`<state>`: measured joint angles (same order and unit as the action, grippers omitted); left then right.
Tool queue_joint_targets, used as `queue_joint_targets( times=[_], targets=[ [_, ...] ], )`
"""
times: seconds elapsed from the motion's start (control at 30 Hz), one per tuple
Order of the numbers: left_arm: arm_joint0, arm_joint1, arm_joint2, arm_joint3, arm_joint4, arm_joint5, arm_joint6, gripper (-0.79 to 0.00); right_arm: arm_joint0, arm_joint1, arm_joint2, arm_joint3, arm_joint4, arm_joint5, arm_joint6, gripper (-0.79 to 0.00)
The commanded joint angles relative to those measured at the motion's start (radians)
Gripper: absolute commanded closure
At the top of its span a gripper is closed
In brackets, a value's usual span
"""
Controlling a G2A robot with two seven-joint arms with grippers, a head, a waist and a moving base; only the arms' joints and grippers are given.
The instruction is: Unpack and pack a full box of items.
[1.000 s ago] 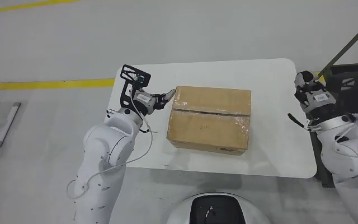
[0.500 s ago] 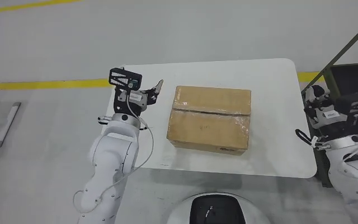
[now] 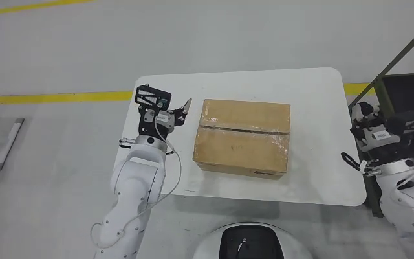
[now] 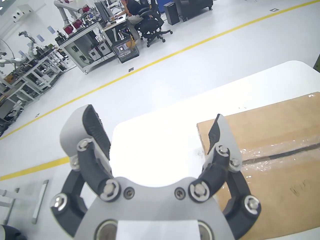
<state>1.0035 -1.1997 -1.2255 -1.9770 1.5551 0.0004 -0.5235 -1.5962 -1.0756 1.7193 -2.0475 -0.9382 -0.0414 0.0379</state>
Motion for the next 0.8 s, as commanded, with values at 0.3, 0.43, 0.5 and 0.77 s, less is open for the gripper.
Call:
queue_joint_targets(
  times=[0.3,0.43,0.5,0.77],
  targets=[
    [0.138,-0.005,0.026,0.012,0.052,0.026,0.165,-0.785,-0.074,-0.016,-0.044,0.083,-0.072,-0.026,-0.214,0.0],
    [0.171,-0.006,0.006,0.005,0.047,0.042,0.176,-0.785,-0.107,-0.021,-0.028,0.073,-0.055,-0.034,-0.253,0.0],
    [0.171,-0.006,0.006,0.005,0.047,0.042,0.176,-0.785,-0.11,-0.021,-0.028,0.073,-0.053,-0.037,-0.252,-0.785],
    [0.171,-0.006,0.006,0.005,0.047,0.042,0.176,-0.785,-0.11,-0.021,-0.028,0.073,-0.053,-0.037,-0.251,-0.383]
  ],
)
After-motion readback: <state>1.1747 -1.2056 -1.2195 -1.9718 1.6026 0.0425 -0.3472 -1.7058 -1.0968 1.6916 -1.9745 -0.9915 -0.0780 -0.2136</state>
